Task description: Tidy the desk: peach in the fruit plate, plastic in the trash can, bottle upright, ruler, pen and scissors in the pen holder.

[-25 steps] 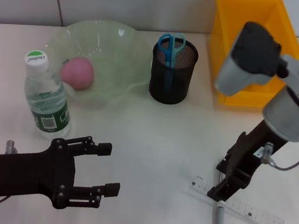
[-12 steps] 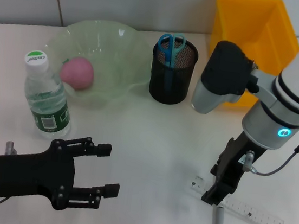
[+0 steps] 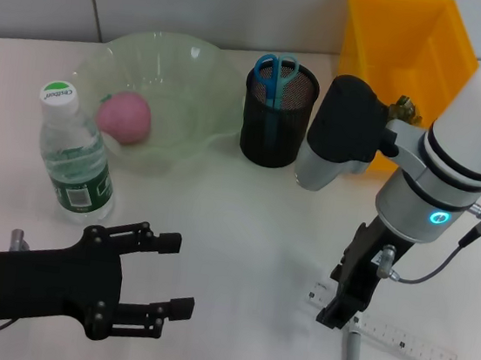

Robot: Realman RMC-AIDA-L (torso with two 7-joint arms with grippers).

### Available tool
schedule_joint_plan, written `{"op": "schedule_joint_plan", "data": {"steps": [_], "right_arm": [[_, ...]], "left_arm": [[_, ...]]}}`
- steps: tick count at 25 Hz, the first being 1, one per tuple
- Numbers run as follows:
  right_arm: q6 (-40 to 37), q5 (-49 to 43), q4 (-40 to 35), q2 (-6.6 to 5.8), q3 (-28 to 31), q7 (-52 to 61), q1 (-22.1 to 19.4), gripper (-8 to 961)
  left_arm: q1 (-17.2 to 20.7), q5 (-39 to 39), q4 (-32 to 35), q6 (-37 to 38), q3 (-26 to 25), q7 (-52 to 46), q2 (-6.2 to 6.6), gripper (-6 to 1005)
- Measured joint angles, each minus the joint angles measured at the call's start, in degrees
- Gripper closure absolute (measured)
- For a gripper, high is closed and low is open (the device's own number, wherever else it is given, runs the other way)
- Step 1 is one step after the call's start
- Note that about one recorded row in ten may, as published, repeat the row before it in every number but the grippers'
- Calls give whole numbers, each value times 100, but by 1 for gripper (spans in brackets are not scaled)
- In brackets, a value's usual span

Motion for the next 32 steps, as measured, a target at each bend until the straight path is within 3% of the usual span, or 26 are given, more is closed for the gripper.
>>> {"op": "schedule_joint_plan", "data": {"steps": [28, 32], "right_arm": [[397, 29, 187, 15, -428, 63, 19, 294], [419, 29, 197, 15, -434, 101, 23, 460]], "left_arm": [[0, 0, 0, 4, 9, 0, -12, 186], [0, 0, 0, 15, 0, 0, -12, 186]]}}
